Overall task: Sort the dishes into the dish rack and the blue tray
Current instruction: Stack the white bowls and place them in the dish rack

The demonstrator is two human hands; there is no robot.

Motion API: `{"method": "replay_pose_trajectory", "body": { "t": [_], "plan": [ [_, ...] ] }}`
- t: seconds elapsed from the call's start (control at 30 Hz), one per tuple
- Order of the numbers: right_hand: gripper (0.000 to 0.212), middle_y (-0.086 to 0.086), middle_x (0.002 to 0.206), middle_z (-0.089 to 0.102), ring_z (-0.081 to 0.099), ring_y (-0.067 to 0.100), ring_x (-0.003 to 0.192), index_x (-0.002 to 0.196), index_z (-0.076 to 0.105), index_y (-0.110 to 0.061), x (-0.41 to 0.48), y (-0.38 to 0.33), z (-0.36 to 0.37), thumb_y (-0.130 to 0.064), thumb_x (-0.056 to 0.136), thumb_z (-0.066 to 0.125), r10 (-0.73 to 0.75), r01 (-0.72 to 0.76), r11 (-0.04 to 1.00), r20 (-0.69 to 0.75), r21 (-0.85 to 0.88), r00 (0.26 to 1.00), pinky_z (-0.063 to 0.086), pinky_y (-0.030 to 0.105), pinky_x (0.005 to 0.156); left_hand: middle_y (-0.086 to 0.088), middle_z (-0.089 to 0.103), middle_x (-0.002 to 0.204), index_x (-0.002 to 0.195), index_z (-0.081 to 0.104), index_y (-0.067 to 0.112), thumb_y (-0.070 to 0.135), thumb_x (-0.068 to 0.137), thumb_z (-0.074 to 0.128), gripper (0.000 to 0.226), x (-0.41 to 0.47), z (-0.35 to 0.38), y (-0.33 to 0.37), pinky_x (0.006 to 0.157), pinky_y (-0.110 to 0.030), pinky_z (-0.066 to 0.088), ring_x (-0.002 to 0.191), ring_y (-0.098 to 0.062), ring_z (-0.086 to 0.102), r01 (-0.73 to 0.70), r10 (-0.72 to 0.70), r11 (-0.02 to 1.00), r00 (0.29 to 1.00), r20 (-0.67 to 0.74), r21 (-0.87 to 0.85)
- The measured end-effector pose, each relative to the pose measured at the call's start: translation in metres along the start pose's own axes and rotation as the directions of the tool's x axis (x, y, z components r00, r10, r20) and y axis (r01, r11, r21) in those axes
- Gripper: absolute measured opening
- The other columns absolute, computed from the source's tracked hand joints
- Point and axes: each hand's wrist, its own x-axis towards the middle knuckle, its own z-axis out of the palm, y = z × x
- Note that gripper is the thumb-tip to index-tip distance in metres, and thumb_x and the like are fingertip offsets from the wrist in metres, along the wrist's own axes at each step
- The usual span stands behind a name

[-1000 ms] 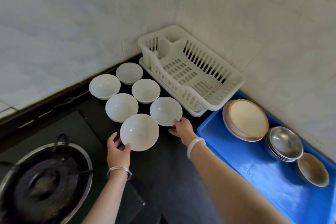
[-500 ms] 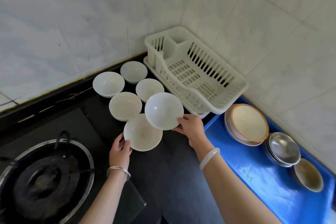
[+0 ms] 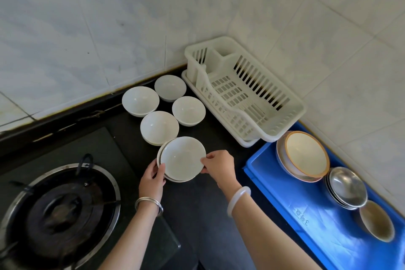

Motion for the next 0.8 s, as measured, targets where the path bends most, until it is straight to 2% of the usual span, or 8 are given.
{"method": "replay_pose_trajectory", "body": {
  "t": [0.1,0.17,0.27,0.43,0.53,0.63,0.7,0.8],
  "plan": [
    [0.014,0.003,0.068,0.073,0.072,0.015,0.071,0.074,0.069,-0.016,0.001,0.001,0.002,-0.011,0.083,0.06,-0.015,0.015,0.999,-0.002,-0.043,1.0,0.059,0.033,0.076,-0.014,0.054,0.132,0.132,0.048,0.016,0.014,0.089,0.055,0.043,0.001,0.0,-0.001,0.093,-0.04,0.048,0.118,-0.03,0.053,0.001,-0.001,1.0,1.0,0.004,0.01],
    [0.011,0.002,0.069,0.072,0.072,0.014,0.072,0.077,0.069,-0.016,0.004,0.003,0.003,-0.011,0.084,0.062,-0.007,0.008,0.999,0.004,-0.032,1.0,0.059,0.033,0.077,-0.014,0.053,0.133,0.132,0.048,0.016,0.01,0.089,0.054,0.043,0.002,-0.001,-0.001,0.094,-0.041,0.048,0.119,-0.03,0.052,0.004,-0.005,1.0,1.0,0.009,0.013],
    [0.003,0.002,0.072,0.07,0.072,0.013,0.068,0.083,0.067,-0.015,0.008,0.005,0.004,-0.012,0.083,0.066,0.002,-0.001,1.0,-0.006,0.004,1.0,0.06,0.035,0.077,-0.014,0.053,0.133,0.131,0.048,0.015,0.009,0.089,0.054,0.043,0.004,-0.002,-0.001,0.092,-0.04,0.049,0.116,-0.028,0.054,0.006,-0.006,1.0,1.0,0.016,0.015],
    [0.012,0.001,0.082,0.065,0.068,0.013,0.071,0.084,0.06,-0.019,0.016,0.008,0.007,-0.014,0.08,0.07,0.036,-0.036,0.999,0.009,0.018,0.999,0.06,0.032,0.072,-0.013,0.054,0.132,0.13,0.049,0.015,0.011,0.089,0.054,0.042,0.005,-0.004,0.0,0.092,-0.04,0.049,0.116,-0.029,0.054,0.019,-0.02,1.0,1.0,0.023,0.018],
    [0.023,0.003,0.094,0.064,0.065,0.015,0.08,0.102,0.061,-0.02,0.018,0.009,0.006,-0.017,0.081,0.07,0.086,-0.092,0.993,0.082,0.071,0.993,0.057,0.027,0.063,-0.011,0.056,0.13,0.128,0.051,0.016,0.011,0.088,0.054,0.04,0.007,-0.006,0.001,0.091,-0.041,0.05,0.116,-0.028,0.054,0.056,-0.056,0.998,0.998,0.027,-0.01],
    [0.038,0.004,0.097,0.066,0.067,0.019,0.086,0.122,0.059,-0.021,0.019,0.01,0.007,-0.012,0.085,0.064,0.113,-0.152,0.974,0.225,0.167,0.968,0.058,0.031,0.063,-0.007,0.059,0.123,0.119,0.055,0.023,0.013,0.088,0.054,0.032,0.008,-0.007,0.004,0.085,-0.037,0.051,0.112,-0.028,0.057,0.104,-0.103,0.994,0.994,0.029,-0.042],
    [0.041,0.004,0.098,0.066,0.069,0.021,0.085,0.127,0.057,-0.019,0.019,0.01,0.009,-0.008,0.088,0.061,0.103,-0.179,0.953,0.294,0.245,0.95,0.059,0.033,0.064,-0.004,0.062,0.115,0.108,0.057,0.028,0.015,0.088,0.055,0.025,0.008,-0.007,0.005,0.076,-0.032,0.053,0.11,-0.028,0.058,0.122,-0.12,0.991,0.992,0.032,-0.064],
    [0.04,0.005,0.097,0.068,0.07,0.02,0.082,0.127,0.057,-0.016,0.019,0.012,0.01,-0.006,0.089,0.059,0.065,-0.164,0.94,0.314,0.298,0.947,0.06,0.03,0.062,-0.003,0.063,0.109,0.103,0.059,0.028,0.013,0.087,0.056,0.022,0.005,-0.007,0.009,0.067,-0.028,0.054,0.108,-0.028,0.06,0.129,-0.128,0.988,0.991,0.026,-0.083]
  ]
}}
